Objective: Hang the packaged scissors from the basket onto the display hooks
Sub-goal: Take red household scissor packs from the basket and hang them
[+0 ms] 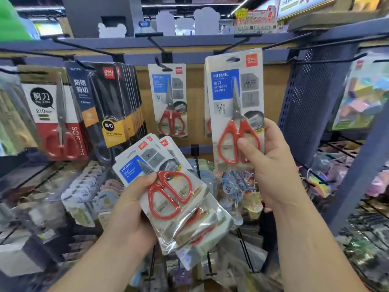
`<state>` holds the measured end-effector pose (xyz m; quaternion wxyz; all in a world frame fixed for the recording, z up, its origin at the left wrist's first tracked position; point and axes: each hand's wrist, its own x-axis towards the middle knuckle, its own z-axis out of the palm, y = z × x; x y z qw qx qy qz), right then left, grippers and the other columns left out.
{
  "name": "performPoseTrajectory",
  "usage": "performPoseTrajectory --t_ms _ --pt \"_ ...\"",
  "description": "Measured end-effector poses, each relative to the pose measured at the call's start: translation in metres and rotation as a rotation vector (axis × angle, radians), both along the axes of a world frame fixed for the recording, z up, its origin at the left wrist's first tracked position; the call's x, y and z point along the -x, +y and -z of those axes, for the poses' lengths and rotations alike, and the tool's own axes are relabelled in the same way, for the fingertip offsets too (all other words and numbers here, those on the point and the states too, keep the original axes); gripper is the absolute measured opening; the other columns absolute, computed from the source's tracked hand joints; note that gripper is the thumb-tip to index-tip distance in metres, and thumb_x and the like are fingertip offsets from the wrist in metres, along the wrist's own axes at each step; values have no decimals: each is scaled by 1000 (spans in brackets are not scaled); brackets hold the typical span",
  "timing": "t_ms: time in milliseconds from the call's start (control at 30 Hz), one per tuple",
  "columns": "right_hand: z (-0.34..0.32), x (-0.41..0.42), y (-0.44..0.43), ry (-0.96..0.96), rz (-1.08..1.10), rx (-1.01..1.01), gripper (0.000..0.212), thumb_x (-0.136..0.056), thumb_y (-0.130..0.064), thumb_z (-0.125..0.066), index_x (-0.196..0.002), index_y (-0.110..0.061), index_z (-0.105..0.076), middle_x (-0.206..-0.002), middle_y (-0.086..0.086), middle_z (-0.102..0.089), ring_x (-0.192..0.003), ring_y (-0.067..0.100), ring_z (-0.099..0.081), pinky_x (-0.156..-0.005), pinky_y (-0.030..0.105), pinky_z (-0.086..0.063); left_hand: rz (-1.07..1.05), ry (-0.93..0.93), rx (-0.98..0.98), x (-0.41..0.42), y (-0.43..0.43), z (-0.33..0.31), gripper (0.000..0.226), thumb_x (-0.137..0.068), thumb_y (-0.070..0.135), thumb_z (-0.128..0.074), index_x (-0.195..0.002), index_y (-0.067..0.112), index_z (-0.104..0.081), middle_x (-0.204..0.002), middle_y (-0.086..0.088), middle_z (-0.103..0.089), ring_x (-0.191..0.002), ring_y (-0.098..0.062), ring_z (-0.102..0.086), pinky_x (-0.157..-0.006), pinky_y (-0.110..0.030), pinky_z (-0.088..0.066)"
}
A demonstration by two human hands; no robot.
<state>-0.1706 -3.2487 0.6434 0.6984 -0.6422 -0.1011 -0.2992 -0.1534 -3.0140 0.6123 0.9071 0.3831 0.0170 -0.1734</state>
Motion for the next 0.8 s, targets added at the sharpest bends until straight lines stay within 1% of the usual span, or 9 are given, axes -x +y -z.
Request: performPoseTrajectory --t_ms 133,267,333,400,500,600,700,733,800 --pt "3 -8 -3 31 61 -31 32 -100 -3 -63 -121 -28 -60 -110 -4 -77 -104 13 -73 -83 29 -59 16 -5 -10 -2 -3 5 71 -74 22 -72 -143 8 -62 -119 -19 -75 -93 -35 -77 -75 -53 -65" --pt "3 -15 -5 78 75 -53 29 -100 -7 -64 -120 -28 -62 -110 -3 -77 -103 16 -74 -82 31 -60 6 -23 -25 -4 -4 1 76 -72 18 -76 -145 7 -60 -115 -17 -76 -91 -33 -77 -73 -52 -65" --pt "2 -26 -7 141 116 6 20 -101 -17 -65 -118 -29 -64 -110 -3 -76 -104 18 -74 -87 36 -60 -14 -30 -28 -8 -4 -2 79 -70 13 -80 -146 8 -59 -118 -17 -75 -94 -34 -76 -75 -53 -64" --pt "1 -42 -10 222 164 78 11 -102 -28 -65 -112 -23 -64 -107 -1 -75 -103 20 -72 -91 42 -59 -9 -36 -17 -11 -3 -4 76 -72 15 -78 -146 9 -60 -120 -18 -74 -96 -34 -76 -76 -53 -64" --pt "-3 -67 -15 355 211 155 24 -101 -41 -63 -110 -18 -64 -113 3 -73 -107 23 -69 -95 42 -54 9 -49 -8 -12 -2 -5 75 -73 18 -76 -146 10 -60 -125 -19 -73 -97 -35 -76 -76 -54 -64" --pt "-8 -86 -19 425 226 196 26 -103 -44 -58 -114 -21 -61 -114 -3 -69 -108 18 -65 -83 34 -49 14 -62 2 -12 -3 -5 73 -74 16 -75 -146 10 -60 -129 -20 -72 -97 -35 -76 -76 -53 -64" --pt "-11 -93 -23 465 291 266 30 -103 -45 -57 -119 -20 -58 -112 -6 -65 -112 21 -63 -79 34 -45 12 -73 27 -13 -5 -5 70 -76 15 -74 -144 12 -62 -123 -18 -74 -99 -34 -76 -79 -54 -64" --pt "-11 -93 -23 482 322 302 34 -102 -46 -58 -124 -21 -56 -117 -6 -63 -116 24 -61 -81 35 -46 13 -74 30 -13 -6 -5 72 -74 14 -76 -144 13 -62 -123 -17 -74 -100 -34 -76 -79 -54 -64" --pt "-10 -82 -23 499 461 431 58 -99 -50 -62 -146 -24 -42 -140 2 -52 -122 26 -57 -92 37 -45 7 -69 33 -14 -6 -5 75 -71 12 -79 -144 15 -63 -123 -16 -75 -100 -34 -76 -78 -54 -64"
